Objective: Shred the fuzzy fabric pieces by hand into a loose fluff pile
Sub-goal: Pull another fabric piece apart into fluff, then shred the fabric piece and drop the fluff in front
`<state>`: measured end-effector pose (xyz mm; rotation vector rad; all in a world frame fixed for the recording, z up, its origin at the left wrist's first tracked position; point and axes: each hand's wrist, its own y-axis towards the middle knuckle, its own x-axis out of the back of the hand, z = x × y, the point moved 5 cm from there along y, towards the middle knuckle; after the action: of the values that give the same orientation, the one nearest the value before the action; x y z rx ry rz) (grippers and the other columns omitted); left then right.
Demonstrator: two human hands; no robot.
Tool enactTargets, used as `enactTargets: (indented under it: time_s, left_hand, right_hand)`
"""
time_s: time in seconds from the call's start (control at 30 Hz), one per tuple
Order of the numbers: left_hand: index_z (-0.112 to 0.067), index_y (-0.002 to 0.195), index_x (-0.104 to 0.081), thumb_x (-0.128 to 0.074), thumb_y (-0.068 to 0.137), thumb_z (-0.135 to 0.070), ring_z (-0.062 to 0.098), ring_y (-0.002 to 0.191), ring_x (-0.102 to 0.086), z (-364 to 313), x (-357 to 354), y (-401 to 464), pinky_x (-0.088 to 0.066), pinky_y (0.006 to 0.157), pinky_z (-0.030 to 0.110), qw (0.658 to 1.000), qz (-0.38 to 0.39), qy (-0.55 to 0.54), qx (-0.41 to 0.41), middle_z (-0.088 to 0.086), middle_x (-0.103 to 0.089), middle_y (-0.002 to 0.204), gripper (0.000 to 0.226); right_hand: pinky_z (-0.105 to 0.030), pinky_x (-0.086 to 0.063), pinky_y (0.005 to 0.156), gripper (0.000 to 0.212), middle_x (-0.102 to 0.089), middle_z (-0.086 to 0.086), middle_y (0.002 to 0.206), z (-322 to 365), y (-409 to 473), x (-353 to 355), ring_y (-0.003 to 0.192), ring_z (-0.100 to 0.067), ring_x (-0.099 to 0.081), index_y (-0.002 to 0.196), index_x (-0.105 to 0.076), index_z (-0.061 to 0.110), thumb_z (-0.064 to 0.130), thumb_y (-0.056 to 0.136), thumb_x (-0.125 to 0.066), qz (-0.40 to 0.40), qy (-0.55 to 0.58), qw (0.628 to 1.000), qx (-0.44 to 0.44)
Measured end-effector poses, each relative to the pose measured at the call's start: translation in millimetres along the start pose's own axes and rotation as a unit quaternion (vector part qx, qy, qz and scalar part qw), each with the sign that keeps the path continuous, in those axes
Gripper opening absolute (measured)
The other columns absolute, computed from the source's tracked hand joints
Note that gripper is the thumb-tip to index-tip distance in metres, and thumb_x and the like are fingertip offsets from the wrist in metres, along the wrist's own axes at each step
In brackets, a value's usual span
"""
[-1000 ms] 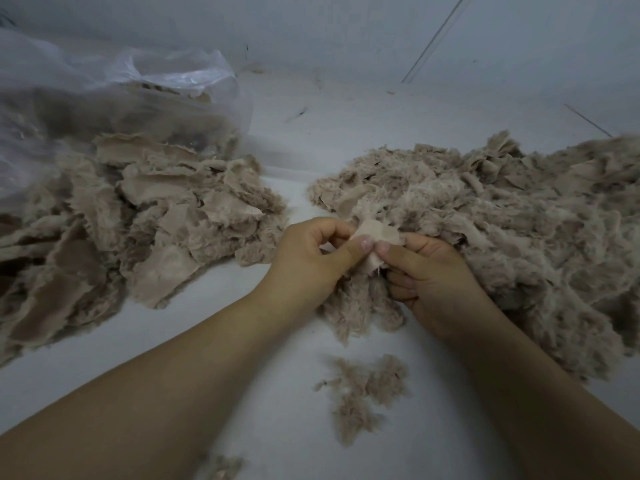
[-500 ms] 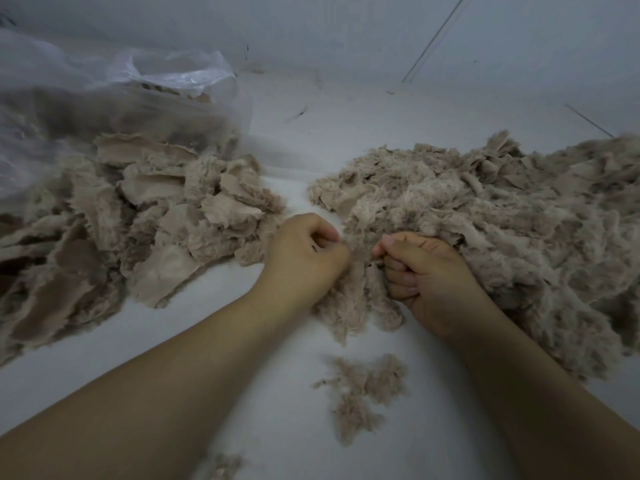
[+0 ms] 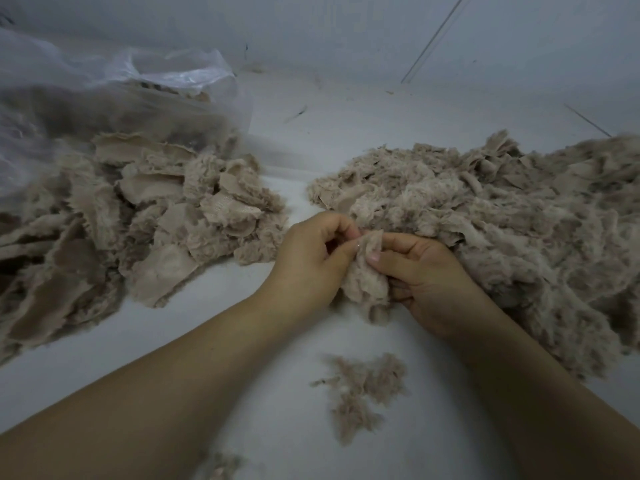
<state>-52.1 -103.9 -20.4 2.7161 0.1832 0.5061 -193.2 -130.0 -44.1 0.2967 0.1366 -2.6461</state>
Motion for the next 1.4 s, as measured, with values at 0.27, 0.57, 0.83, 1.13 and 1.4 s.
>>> enactTargets:
  time_s: [0.27, 0.57, 0.83, 1.13, 1.4]
  left_hand:
    - [-0.018, 0.078, -0.053, -0.054, 0.095, -0.001, 0.011, 0.049, -0.041, 11, 14, 6, -0.039, 0.046, 0.032, 0.991, -0.099, -0.081, 0.050, -0.002, -0.046, 0.056, 0.024]
    - [-0.027, 0.078, -0.052, -0.053, 0.097, -0.011, 0.018, 0.057, -0.043, 26, 35, 5, -0.044, 0.056, 0.048, 0.962, -0.232, -0.119, 0.084, -0.002, -0.049, 0.066, 0.025]
    - [-0.015, 0.076, -0.060, -0.066, 0.087, 0.002, 0.004, 0.049, -0.052, 8, 15, 0, -0.043, 0.046, 0.019, 0.980, -0.156, -0.114, 0.056, 0.002, -0.061, 0.066, 0.021]
    - [-0.011, 0.079, -0.061, -0.070, 0.083, 0.005, 0.017, 0.065, -0.062, -2, 17, -3, -0.055, 0.061, 0.032, 0.959, -0.181, -0.217, 0.026, 0.009, -0.065, 0.075, 0.019]
    - [-0.008, 0.092, -0.059, -0.064, 0.082, 0.016, 0.036, 0.068, -0.071, -5, -1, -7, -0.058, 0.059, 0.045, 0.972, -0.054, -0.224, 0.041, 0.020, -0.068, 0.090, 0.027]
  right_hand:
    - [-0.013, -0.020, 0.033, 0.020, -0.040, 0.002, 0.050, 1, 3, 6, 0.033, 0.000, -0.026, 0.076, -0.052, 0.008, -0.001, 0.094, -0.050, -0.069, 0.052, 0.996, -0.025]
    - [-0.012, -0.017, 0.034, 0.041, -0.032, 0.003, 0.048, 4, 1, 4, 0.031, -0.001, -0.023, 0.061, -0.044, 0.013, -0.001, 0.099, -0.041, -0.090, 0.089, 0.991, -0.041]
    - [-0.013, -0.019, 0.034, 0.021, -0.035, 0.001, 0.054, 2, 2, 9, 0.034, -0.003, -0.021, 0.097, -0.061, 0.008, -0.010, 0.091, -0.051, -0.072, 0.033, 0.997, -0.017]
    - [-0.014, -0.020, 0.038, 0.011, -0.045, 0.001, 0.048, 4, -1, -1, 0.036, -0.005, -0.022, 0.064, -0.073, 0.017, 0.014, 0.074, -0.071, -0.029, -0.081, 0.996, 0.017]
    - [-0.013, -0.019, 0.036, 0.027, -0.037, 0.001, 0.051, 4, 2, 2, 0.036, -0.005, -0.023, 0.062, -0.052, 0.014, 0.031, 0.083, -0.057, -0.038, 0.026, 0.999, -0.012]
